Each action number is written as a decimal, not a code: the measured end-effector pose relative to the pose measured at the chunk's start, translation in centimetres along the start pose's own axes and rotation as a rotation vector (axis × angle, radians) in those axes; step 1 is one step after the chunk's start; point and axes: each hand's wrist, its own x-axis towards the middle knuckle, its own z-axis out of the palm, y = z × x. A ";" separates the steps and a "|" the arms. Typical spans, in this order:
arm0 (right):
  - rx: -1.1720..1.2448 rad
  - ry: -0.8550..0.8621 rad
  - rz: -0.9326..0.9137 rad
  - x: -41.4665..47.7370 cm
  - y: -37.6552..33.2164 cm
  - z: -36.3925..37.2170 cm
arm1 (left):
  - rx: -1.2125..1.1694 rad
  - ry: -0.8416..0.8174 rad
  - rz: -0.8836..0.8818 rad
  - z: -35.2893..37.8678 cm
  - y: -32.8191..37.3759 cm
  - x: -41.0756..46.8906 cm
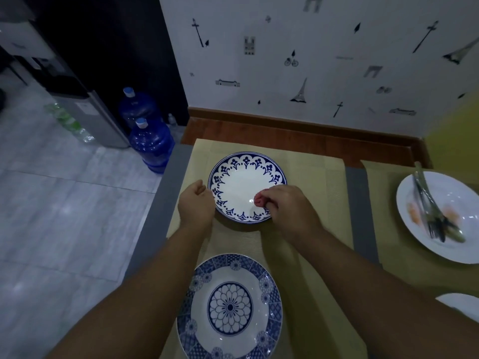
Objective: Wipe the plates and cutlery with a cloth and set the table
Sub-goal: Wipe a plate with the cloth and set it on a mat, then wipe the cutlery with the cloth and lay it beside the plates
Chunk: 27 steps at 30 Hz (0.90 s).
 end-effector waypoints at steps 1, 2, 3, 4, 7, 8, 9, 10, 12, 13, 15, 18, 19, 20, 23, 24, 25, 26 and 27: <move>0.000 -0.003 -0.006 -0.1 0.0 -0.2 | 0.075 0.007 0.076 -0.1 0.0 -0.7; -0.001 -0.006 -0.009 -0.3 0.0 -0.3 | 0.161 0.007 0.165 -0.1 0.0 -1.5; -0.001 -0.002 -0.009 -0.5 0.1 -0.6 | 0.245 -0.003 0.253 0.0 0.0 -2.4; 0.001 0.004 -0.004 -0.8 0.2 -0.8 | 0.317 -0.024 0.328 0.2 0.0 -3.4; -0.021 0.050 0.018 -2.6 0.5 -1.8 | 0.586 -0.148 0.515 1.4 -0.8 -6.3; -0.028 0.061 0.025 -3.5 0.8 -2.2 | 0.678 -0.194 0.572 2.0 -1.3 -7.1; -0.034 0.065 0.036 -4.5 1.2 -2.4 | 0.747 -0.243 0.628 2.5 -1.7 -8.1; -0.037 0.064 0.052 -5.6 1.5 -2.8 | 0.806 -0.296 0.684 3.1 -2.3 -8.8; -0.020 0.069 0.096 -8.2 2.3 -3.5 | 0.926 -0.378 0.788 4.3 -3.6 -10.3; -0.007 0.081 0.118 -9.6 2.6 -3.9 | 0.977 -0.404 0.827 4.8 -4.2 -11.1; 0.007 0.108 0.187 -12.8 3.1 -4.6 | 1.005 -0.448 0.849 5.7 -5.2 -12.7; 0.016 0.107 0.259 -17.6 4.2 -5.2 | 1.007 -0.515 0.849 6.9 -6.1 -15.9; 0.023 0.096 0.273 -19.1 4.7 -5.4 | 1.010 -0.541 0.848 7.3 -6.4 -17.1; 0.033 0.086 0.278 -20.5 5.2 -5.7 | 1.005 -0.564 0.840 7.8 -6.7 -18.2; 0.064 0.082 0.250 -24.0 6.3 -7.2 | 0.999 -0.610 0.837 9.7 -7.4 -21.5; 0.080 0.083 0.264 -24.9 6.6 -7.9 | 0.995 -0.614 0.846 10.5 -7.7 -22.5; 0.077 0.108 0.276 -25.9 7.0 -8.6 | 0.976 -0.624 0.844 11.4 -7.9 -23.6; 0.064 0.150 0.285 -26.9 7.5 -9.3 | 0.946 -0.640 0.829 12.2 -8.1 -24.8; 0.042 0.174 0.294 -27.9 8.1 -10.1 | 0.911 -0.650 0.808 13.1 -8.1 -25.9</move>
